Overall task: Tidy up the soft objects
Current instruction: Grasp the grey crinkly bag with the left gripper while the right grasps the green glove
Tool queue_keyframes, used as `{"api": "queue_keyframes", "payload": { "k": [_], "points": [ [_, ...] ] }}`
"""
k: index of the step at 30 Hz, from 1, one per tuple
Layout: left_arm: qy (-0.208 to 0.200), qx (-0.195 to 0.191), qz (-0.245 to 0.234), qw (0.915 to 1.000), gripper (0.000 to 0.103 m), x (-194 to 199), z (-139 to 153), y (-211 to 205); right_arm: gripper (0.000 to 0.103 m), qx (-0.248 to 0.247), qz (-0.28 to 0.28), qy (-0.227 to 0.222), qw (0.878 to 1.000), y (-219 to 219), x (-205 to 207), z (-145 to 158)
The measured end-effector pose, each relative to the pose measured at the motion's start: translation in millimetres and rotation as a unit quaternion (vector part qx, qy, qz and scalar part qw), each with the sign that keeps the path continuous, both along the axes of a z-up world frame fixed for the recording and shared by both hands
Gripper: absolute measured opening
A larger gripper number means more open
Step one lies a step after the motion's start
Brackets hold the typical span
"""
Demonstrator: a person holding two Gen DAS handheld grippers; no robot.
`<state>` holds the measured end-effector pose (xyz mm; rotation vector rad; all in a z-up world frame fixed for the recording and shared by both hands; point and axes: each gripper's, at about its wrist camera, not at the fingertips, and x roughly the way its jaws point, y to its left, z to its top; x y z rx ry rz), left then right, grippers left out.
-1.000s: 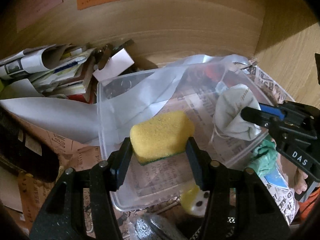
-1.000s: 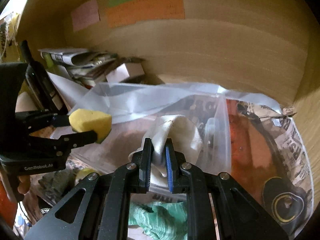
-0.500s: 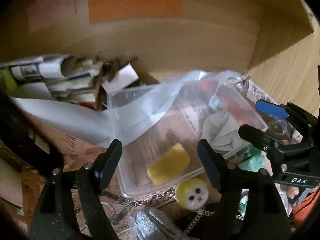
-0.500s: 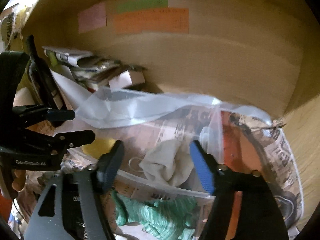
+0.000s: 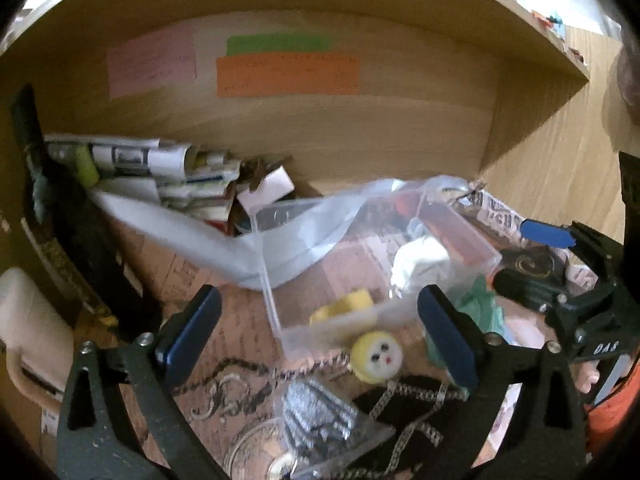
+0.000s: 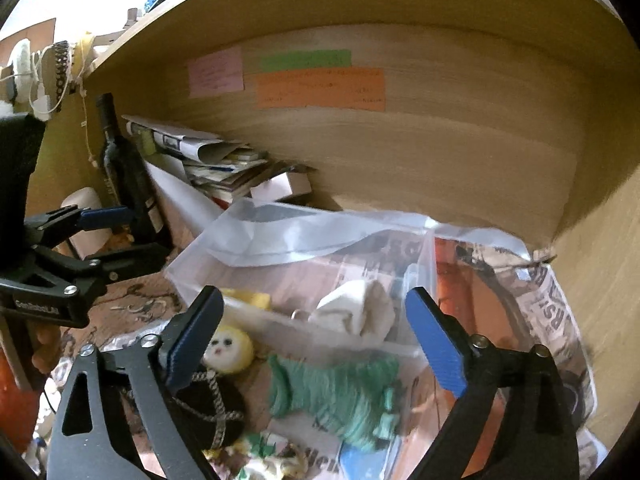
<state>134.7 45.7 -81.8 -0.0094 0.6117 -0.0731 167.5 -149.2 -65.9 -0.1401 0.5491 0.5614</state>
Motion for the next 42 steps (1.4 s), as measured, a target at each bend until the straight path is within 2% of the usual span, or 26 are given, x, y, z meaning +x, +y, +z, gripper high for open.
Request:
{"api": "queue_keyframes", "payload": {
  "k": [4,14,16,18,20,21,22,23,24,25,27,32,38,42],
  "points": [
    [0.029,-0.006,0.007,0.9996,0.100,-9,-22,7,0.096,-0.006,-0.014,0.011,1.000,-6,-5,-13],
    [0.102,-0.012,0.028,0.9943,0.100,-7,-81,20,0.096,-0.044,-0.023,0.075,0.996,-9,4,-63],
    [0.111,-0.013,0.022,0.9935,0.095,-6,-89,18,0.096,-0.054,-0.028,0.086,0.994,-9,9,-70],
    [0.120,-0.013,0.010,0.9927,0.084,-7,-93,16,0.095,-0.054,-0.027,0.102,0.993,-8,14,-75],
    [0.125,-0.020,0.003,0.9919,0.079,-8,-97,14,0.093,-0.053,-0.023,0.112,0.992,-7,17,-79],
    [0.126,-0.024,0.002,0.9918,0.075,-9,-98,13,0.090,-0.056,-0.025,0.116,0.991,-7,19,-81],
    [0.127,-0.029,0.000,0.9915,0.072,-9,-99,13,0.080,-0.058,-0.024,0.120,0.991,-7,20,-84],
    [0.129,-0.035,-0.006,0.9910,0.064,-10,-99,11,0.068,-0.058,-0.018,0.126,0.990,-6,21,-86],
    [0.130,-0.039,-0.012,0.9906,0.058,-10,-100,10,0.060,-0.058,-0.013,0.133,0.989,-6,22,-89],
    [0.129,-0.039,-0.015,0.9907,0.056,-12,-100,8,0.045,-0.060,-0.010,0.137,0.989,-6,22,-91],
    [0.125,-0.032,-0.017,0.9915,0.051,-13,-99,5,0.040,-0.060,-0.011,0.130,0.990,-6,19,-92],
    [0.113,-0.008,-0.017,0.9935,0.039,-20,-95,-4,0.011,-0.046,-0.005,0.103,0.994,-13,7,-80],
    [0.095,-0.002,-0.014,0.9954,0.035,-30,-83,-3,0.009,-0.028,0.004,0.079,0.996,-18,-4,-70],
    [0.070,-0.009,-0.010,0.9975,0.035,-39,-65,2,0.009,-0.022,0.007,0.062,0.998,-22,-13,-61]
  ]
}}
